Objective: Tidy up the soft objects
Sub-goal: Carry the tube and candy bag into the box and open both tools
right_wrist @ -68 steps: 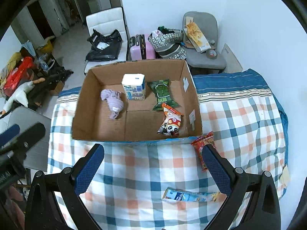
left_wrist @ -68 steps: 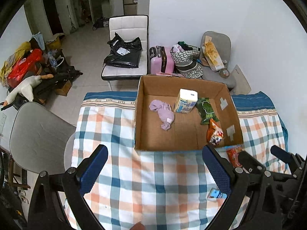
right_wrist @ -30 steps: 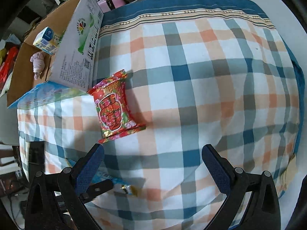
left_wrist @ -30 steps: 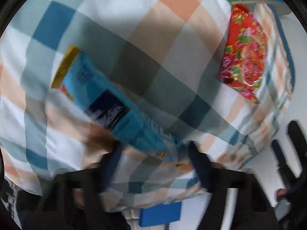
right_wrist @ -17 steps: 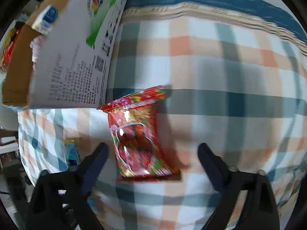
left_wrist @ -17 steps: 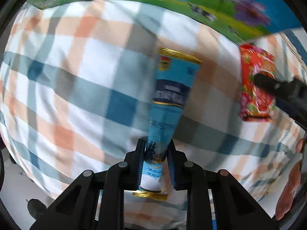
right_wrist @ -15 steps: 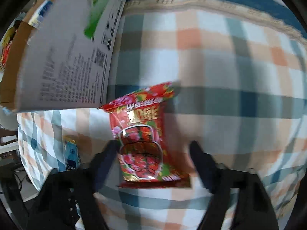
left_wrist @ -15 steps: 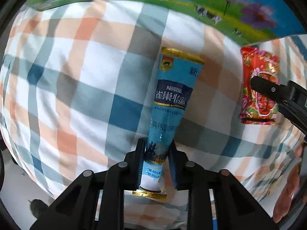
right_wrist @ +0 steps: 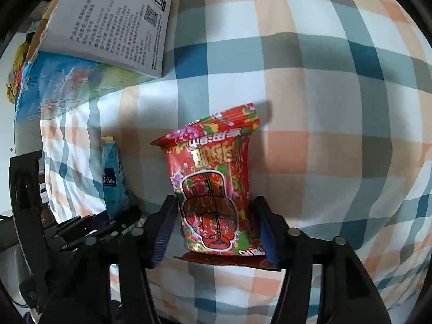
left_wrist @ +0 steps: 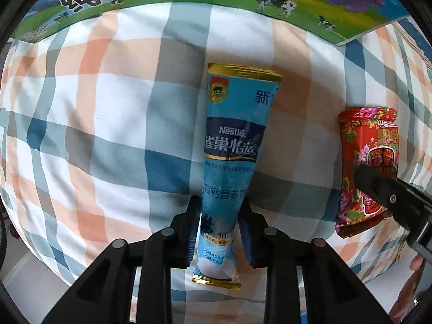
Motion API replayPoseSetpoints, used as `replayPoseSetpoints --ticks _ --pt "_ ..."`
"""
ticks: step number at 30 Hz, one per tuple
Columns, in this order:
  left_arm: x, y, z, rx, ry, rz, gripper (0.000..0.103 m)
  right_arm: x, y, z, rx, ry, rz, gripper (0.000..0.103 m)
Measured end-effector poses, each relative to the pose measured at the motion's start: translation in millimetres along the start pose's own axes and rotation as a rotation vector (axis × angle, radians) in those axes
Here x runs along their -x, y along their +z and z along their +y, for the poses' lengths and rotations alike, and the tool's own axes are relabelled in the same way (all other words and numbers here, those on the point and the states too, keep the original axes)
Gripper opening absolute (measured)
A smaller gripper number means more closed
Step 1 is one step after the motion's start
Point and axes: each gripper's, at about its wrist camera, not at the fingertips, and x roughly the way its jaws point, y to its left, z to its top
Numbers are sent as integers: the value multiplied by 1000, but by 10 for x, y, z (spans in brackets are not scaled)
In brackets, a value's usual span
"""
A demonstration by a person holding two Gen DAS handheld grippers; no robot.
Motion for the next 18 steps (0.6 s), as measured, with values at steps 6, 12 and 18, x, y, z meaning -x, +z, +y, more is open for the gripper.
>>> replayPoseSetpoints --ticks 6,12,18 --pt "176 -96 131 -22 27 -53 16 18 0 31 5 -53 -25 65" --pt "344 -168 203 -46 38 -109 15 -115 -37 187 37 -196 -26 54" --pt "529 -241 194 -52 -7 -158 14 8 -186 253 0 -198 -45 49"
